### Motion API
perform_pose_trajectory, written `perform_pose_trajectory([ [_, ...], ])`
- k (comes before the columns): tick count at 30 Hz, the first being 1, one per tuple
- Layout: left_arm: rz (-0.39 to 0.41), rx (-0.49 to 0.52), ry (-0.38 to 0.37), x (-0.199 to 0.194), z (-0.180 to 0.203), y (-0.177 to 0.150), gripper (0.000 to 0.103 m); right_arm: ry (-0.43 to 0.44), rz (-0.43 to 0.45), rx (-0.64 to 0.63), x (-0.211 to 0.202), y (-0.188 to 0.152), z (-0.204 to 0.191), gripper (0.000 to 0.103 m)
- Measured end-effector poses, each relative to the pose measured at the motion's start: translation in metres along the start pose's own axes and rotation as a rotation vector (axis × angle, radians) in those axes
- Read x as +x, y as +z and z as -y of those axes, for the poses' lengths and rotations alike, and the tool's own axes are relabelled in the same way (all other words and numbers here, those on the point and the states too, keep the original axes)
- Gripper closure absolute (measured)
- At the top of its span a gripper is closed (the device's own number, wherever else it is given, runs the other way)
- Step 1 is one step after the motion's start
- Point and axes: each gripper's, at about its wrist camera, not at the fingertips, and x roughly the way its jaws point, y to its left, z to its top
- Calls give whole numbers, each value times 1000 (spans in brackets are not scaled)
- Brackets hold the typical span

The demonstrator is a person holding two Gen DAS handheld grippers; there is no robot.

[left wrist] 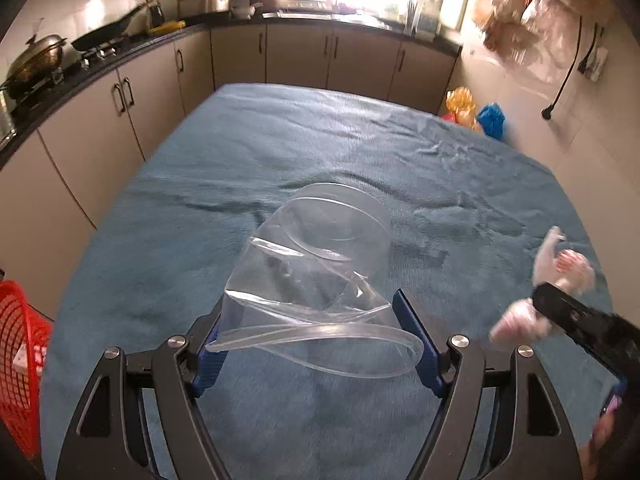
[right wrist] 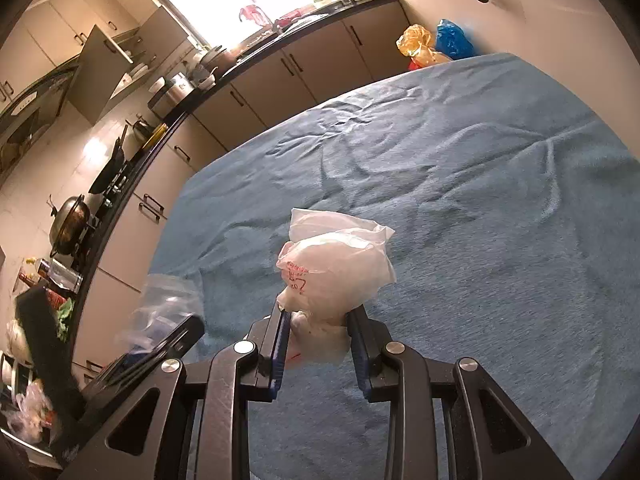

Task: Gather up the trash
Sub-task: 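Lift the cup and bag and turn both grippers toward the red basket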

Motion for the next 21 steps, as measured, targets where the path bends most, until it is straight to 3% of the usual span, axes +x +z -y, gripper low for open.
perform_pose_trajectory([
  [12, 168, 0, 31, -36, -12, -23, 27, -6, 27, -127, -2, -15, -31, 73],
  [18, 146, -36, -2, -32, -25, -23, 27, -5, 29, -156, -2, -21, -39, 73],
  [21, 172, -44, 0, -38, -26, -23, 27, 3, 26, -169, -3, -24, -43, 73],
])
